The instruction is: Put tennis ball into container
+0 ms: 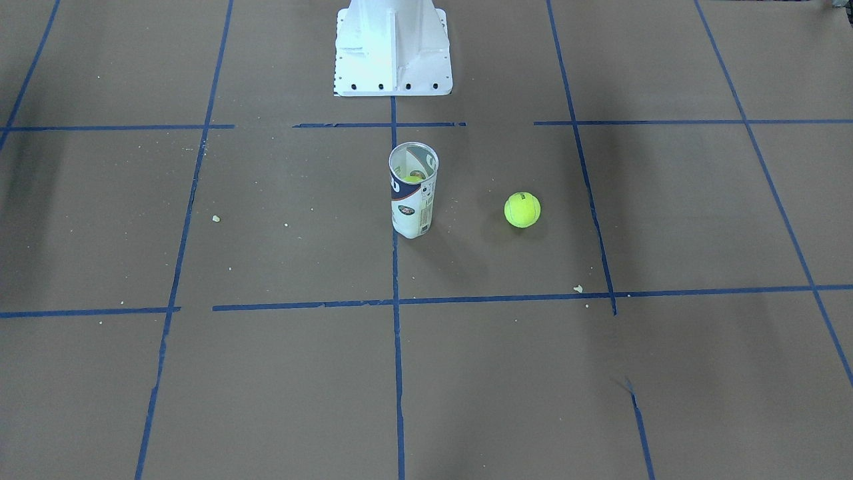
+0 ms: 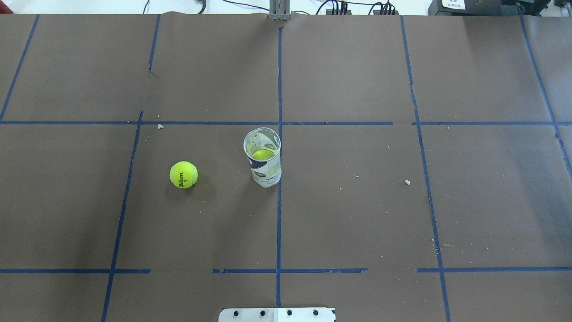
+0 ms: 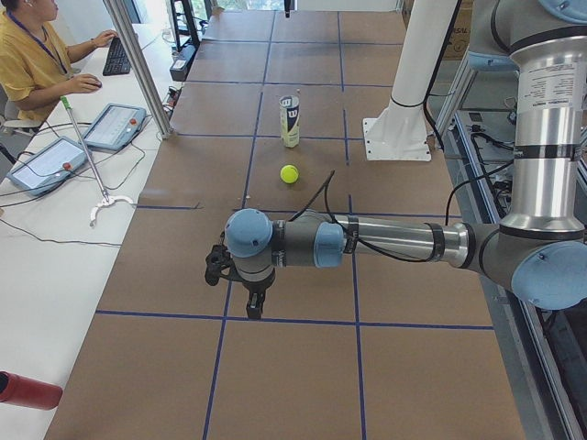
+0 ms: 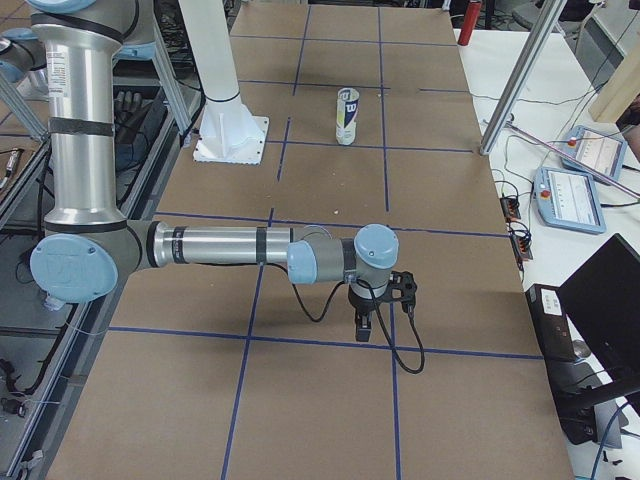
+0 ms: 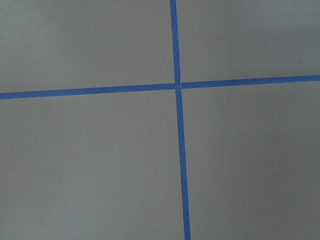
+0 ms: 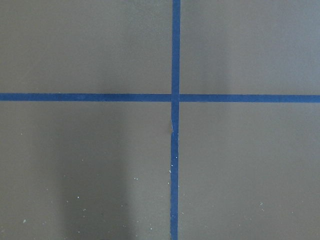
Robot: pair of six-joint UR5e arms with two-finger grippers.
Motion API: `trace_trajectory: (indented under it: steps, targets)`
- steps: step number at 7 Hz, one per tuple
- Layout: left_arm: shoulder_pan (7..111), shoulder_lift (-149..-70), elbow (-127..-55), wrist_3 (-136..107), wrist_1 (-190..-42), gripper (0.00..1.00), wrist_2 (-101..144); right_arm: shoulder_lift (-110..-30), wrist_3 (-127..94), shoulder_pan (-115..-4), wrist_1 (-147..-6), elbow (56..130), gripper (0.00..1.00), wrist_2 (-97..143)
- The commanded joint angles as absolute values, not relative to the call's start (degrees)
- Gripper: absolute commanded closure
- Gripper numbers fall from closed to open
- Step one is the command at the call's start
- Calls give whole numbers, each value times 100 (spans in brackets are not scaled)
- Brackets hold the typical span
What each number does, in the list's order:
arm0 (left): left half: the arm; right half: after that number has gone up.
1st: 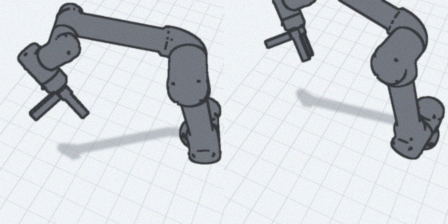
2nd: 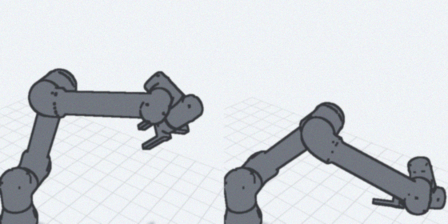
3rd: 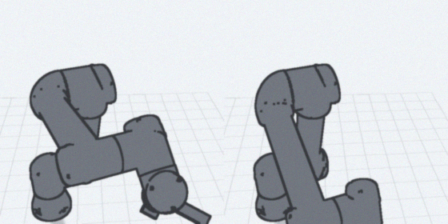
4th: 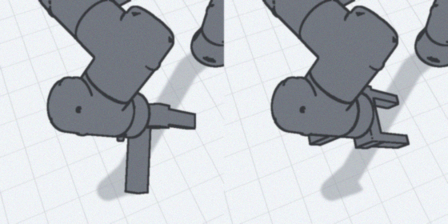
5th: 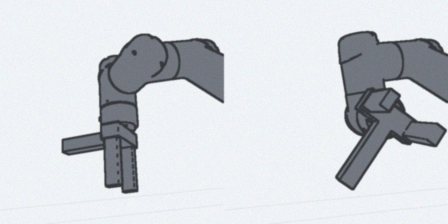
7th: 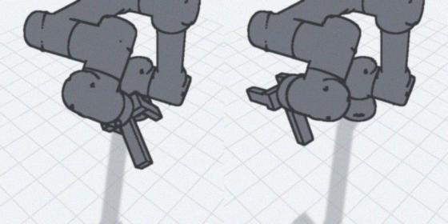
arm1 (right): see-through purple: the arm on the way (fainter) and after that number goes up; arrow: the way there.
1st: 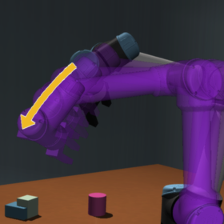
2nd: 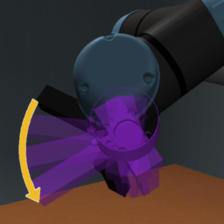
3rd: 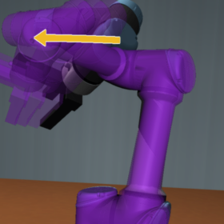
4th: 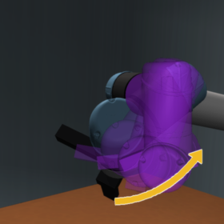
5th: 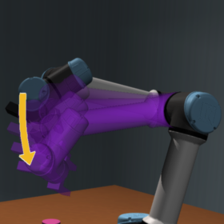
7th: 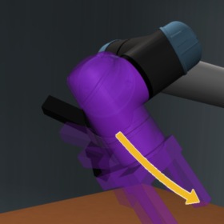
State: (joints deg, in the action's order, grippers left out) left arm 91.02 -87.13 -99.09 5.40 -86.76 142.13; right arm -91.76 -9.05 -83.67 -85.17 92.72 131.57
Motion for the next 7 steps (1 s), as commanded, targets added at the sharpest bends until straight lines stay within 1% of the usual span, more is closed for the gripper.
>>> trace_trajectory:
  steps: [1, 3, 4, 5, 7]
  targets:
    - [8520, -8789, -10492, -64, -8762, 0, 14634, -9176, -905, -8367, -8517, 9272, 0, 13157]
    - [7468, -9104, -11062, -2491, -9549, 0, 14171, -9176, -905, -8367, -8517, 9272, 0, 13157]
    - [6714, -9549, -11239, -3845, -9806, 0, 13402, -9176, -905, -8367, -8517, 9272, 0, 13157]
    - [6027, -10171, -11172, -4963, -9774, 0, 13090, -9176, -905, -8367, -8517, 9272, 0, 13157]
    - [4875, -10826, -11066, -6428, -9747, 0, 12187, -9176, -905, -8367, -8517, 9272, 0, 13157]
